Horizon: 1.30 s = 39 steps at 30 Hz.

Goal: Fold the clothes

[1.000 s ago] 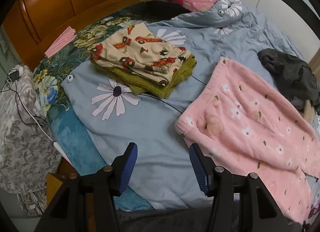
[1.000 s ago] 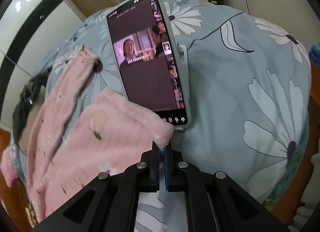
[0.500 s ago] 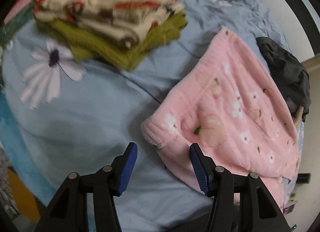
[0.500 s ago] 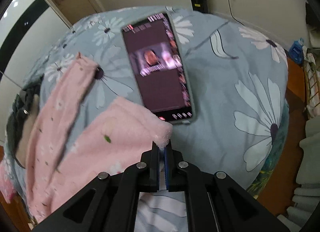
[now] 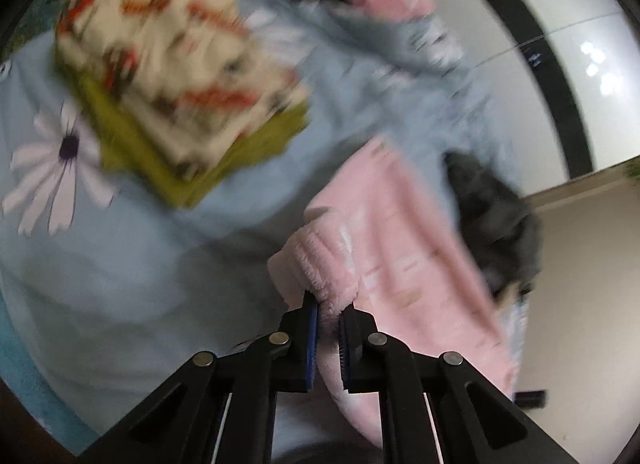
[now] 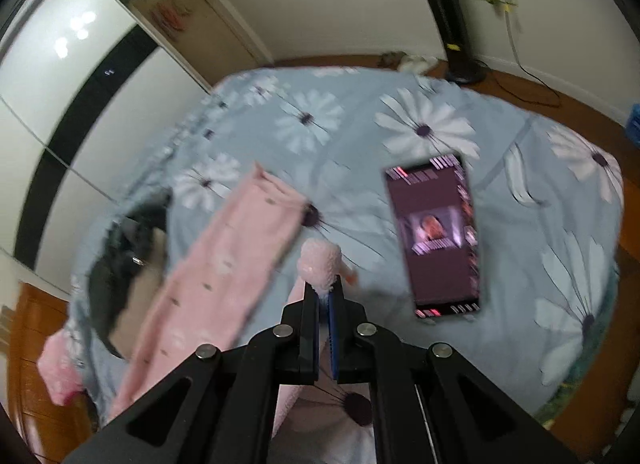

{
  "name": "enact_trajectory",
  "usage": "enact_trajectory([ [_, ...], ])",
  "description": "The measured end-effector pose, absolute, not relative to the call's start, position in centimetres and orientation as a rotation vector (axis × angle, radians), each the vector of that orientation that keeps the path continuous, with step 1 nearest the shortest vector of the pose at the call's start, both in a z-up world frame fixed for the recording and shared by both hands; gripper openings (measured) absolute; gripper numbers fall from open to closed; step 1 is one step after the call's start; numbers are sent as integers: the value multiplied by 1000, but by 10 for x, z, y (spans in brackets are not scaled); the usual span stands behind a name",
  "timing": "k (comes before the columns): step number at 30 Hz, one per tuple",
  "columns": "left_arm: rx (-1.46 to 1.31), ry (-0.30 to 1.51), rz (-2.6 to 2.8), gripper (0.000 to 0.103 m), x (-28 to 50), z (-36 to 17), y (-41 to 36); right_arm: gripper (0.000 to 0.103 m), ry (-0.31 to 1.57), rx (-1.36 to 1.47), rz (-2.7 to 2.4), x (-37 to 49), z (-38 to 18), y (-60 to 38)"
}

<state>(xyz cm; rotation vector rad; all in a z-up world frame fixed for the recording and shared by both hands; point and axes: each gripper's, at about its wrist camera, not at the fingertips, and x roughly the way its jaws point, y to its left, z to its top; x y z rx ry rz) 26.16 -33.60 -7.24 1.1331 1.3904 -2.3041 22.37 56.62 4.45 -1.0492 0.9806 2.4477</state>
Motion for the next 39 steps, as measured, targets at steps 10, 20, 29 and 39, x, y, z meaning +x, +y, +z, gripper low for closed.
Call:
enact_trajectory([
  [10,1055,1517,-2247,9,217,-32,-350,3,955,-1093,2478,128,65,571],
  [20,1138,1486,-2093,9,83,-66,-358,3,896,-1254,2338,-32,10,566],
  [29,1206,1349,-2080,11,19,-111,-355,4,811,-1382,2235,-119,-50,555],
  [39,1260,1214,-2243,52,22,-92,-330,48,824,-1342,2417,-103,-35,547],
])
